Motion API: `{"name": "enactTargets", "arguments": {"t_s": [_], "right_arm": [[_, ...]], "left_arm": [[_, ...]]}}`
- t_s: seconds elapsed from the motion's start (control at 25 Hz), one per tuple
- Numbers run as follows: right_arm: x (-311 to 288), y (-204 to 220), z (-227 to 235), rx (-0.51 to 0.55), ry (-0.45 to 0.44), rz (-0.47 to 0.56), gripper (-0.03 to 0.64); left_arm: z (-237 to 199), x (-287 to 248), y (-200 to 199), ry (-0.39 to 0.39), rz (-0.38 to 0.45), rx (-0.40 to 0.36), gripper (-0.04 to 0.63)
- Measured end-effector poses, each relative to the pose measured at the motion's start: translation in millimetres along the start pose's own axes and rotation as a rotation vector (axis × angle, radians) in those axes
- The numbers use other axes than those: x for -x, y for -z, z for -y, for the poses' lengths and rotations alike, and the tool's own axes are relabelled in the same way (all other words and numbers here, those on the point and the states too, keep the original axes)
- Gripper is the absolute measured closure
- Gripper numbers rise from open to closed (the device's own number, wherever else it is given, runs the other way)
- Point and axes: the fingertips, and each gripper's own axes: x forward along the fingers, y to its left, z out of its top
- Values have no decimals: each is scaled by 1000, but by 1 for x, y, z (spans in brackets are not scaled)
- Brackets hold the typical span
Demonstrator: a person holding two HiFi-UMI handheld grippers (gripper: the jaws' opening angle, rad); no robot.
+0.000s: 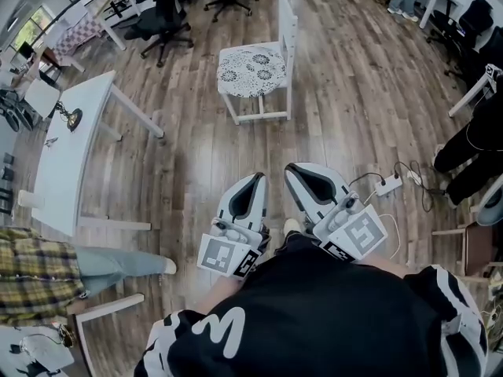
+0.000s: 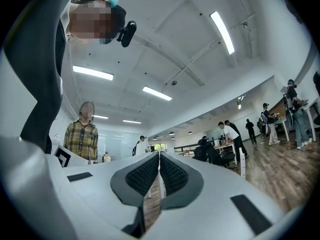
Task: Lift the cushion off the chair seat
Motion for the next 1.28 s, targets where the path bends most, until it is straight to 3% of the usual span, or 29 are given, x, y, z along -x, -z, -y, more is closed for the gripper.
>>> {"name": "enactTargets", "arguments": {"t_s": [0.48, 0.8, 1.28], "right_arm": [[-37, 15, 79, -20, -14, -12, 595], [-50, 22, 104, -73, -14, -24, 595], [-83, 30, 129, -52, -1, -32, 595]], "left_arm": [[-36, -72, 23, -17, -11, 11, 591], [-49, -90, 29, -39, -43, 20, 591], [-85, -116, 32, -27, -38, 38, 591]]}}
